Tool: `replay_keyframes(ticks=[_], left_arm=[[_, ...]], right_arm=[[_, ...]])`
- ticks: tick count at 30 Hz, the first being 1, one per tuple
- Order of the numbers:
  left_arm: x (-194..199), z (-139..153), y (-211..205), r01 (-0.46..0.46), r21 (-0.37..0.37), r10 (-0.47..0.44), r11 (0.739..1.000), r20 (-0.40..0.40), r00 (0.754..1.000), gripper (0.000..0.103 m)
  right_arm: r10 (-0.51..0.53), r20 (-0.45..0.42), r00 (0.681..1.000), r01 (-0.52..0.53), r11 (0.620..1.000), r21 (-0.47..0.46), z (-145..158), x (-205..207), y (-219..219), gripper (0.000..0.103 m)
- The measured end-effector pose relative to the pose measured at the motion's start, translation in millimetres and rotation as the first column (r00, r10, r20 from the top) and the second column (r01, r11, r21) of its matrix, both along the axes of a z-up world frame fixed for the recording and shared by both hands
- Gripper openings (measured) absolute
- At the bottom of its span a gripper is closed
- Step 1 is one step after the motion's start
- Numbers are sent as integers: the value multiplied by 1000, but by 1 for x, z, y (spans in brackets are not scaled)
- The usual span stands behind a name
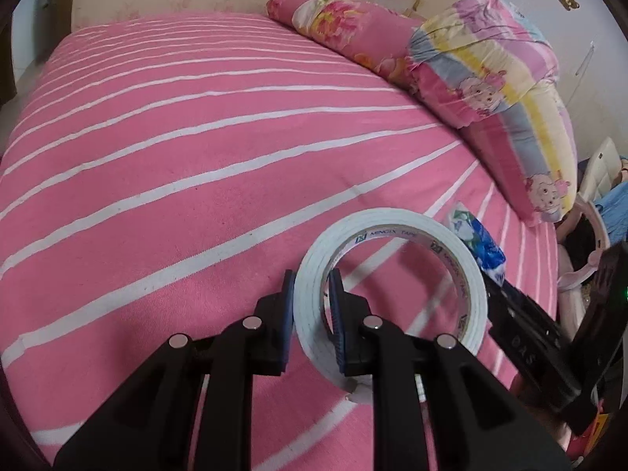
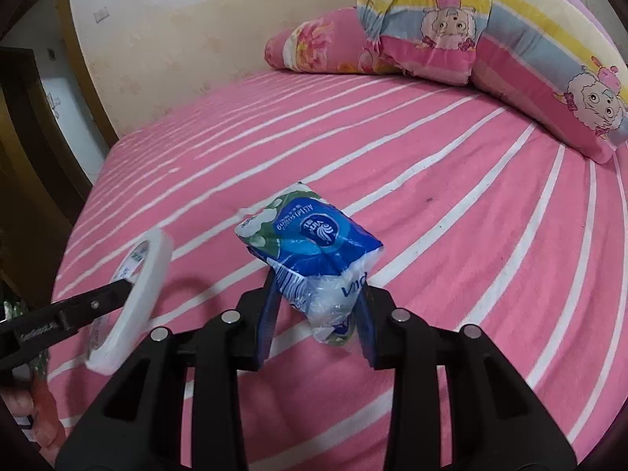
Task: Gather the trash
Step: 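Grasp the white tape roll with the left tool while the right tool grasps the blue tissue pack, then lift the tape roll and tissue pack and carry both over the black bin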
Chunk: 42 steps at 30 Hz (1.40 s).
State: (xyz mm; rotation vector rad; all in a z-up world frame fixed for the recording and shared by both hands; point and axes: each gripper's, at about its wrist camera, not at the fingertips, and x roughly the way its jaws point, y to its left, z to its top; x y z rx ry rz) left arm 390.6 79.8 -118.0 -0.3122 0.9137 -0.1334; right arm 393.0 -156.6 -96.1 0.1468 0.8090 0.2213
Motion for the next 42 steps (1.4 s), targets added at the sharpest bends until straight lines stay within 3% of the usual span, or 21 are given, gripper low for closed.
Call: replay_keyframes(ticks=[11,18,25,27,34,42], left_arm=[[-74,33,-14,-22,-52,25,998,44,999,16],[-149,41,-26,-41,-144,52,989,70,996,16],[-225,62,-35,-43,-234,79,971,145,986,16],[-245,69,-39,-43,-252,86,967,163,983,16],[-305,103,-71,20,-318,53,948,217,975,16],[-355,128,-139,168,-381,-82,909,232,969,16]], right_arm=[[-5,54,999,3,999,37,43,-101,-13,36],[-6,108,994,-1,998,63,71,-162,-20,36],[-4,219,976,-12,997,72,100,-240,-38,36],[-22,229,973,-5,993,117,105,-260,-48,36],[-85,241,967,37,980,196,136,-328,-82,36],[-149,296,944,111,984,143,168,-397,-136,36]])
